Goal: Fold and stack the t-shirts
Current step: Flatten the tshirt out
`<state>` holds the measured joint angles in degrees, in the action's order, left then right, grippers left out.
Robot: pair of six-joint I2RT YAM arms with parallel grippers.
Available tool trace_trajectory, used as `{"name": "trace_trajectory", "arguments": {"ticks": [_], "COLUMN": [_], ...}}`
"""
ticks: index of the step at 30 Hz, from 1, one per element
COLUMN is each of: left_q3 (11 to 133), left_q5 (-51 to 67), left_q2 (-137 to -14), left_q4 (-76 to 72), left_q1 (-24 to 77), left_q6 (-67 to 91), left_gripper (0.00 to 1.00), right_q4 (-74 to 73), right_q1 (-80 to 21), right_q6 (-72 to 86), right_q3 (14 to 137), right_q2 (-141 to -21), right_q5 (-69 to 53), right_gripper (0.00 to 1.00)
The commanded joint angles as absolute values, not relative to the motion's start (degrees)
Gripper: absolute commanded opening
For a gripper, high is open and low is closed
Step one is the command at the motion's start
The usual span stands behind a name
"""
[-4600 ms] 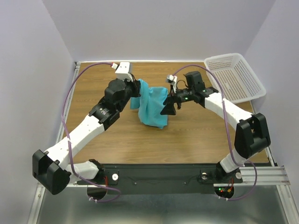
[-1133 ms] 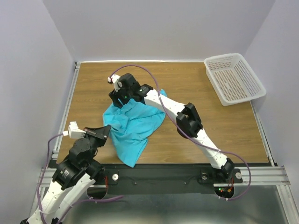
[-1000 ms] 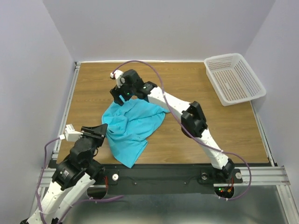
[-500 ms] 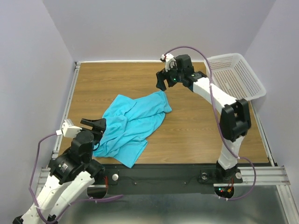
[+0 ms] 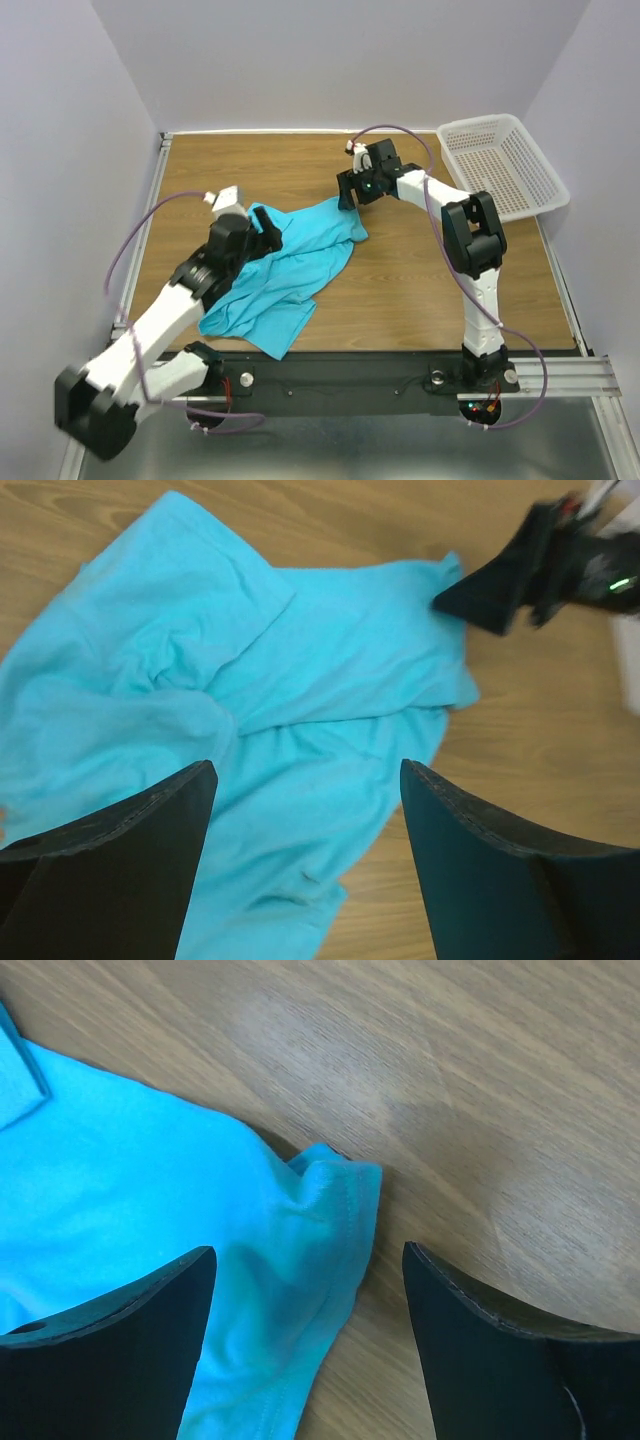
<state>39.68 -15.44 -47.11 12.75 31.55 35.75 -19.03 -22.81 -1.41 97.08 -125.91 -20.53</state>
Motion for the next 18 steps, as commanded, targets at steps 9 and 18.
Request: {"name": "trace_trajectory", "arguments": {"ticks": [9, 18], "left_q3": [56.4, 60.8], "left_q5": [-9.6, -13.7], "left_q2": [-80.3, -91.0], "left_q4": [11.5, 11.2], "left_q1": [25.8, 25.8], "left_q6": [8.5, 6.9], "left_gripper": [0.70, 0.53], "right_q4": [-16.8, -16.5], "right_q1": [-21.5, -21.5], "right_q6": [1.7, 3.2], "right_q3": [96.3, 96.8], "right_q2": [-120.6, -122.3], "right_q5": [-24.9, -26.5], "right_gripper": [0.81, 0.80]}}
